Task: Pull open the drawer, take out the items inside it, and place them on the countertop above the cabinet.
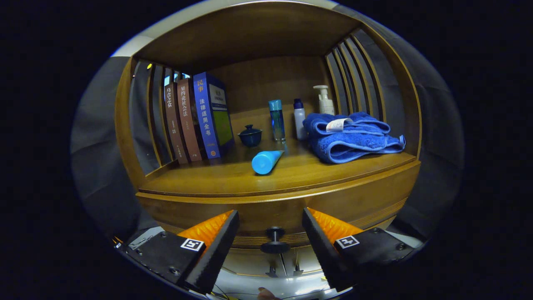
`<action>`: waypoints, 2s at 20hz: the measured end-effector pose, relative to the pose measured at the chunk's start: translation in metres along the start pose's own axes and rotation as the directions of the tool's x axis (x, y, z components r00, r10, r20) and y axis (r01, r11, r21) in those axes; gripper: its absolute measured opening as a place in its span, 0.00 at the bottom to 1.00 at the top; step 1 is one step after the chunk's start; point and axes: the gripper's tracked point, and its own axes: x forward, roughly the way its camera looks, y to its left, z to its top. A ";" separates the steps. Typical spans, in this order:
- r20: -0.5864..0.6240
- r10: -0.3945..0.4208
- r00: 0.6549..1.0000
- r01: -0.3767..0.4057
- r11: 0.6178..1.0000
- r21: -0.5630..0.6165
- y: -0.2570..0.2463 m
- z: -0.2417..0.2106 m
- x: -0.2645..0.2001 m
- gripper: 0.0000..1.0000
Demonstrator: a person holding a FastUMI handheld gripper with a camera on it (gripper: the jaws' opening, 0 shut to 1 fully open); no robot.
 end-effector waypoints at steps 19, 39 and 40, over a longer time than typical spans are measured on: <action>0.268 0.062 0.961 -0.040 0.995 -0.088 0.044 0.222 -0.156 0.98; 0.263 0.062 0.963 -0.035 0.994 -0.106 0.047 0.224 -0.182 0.98; 0.262 0.063 0.963 -0.036 0.994 -0.107 0.047 0.223 -0.181 0.98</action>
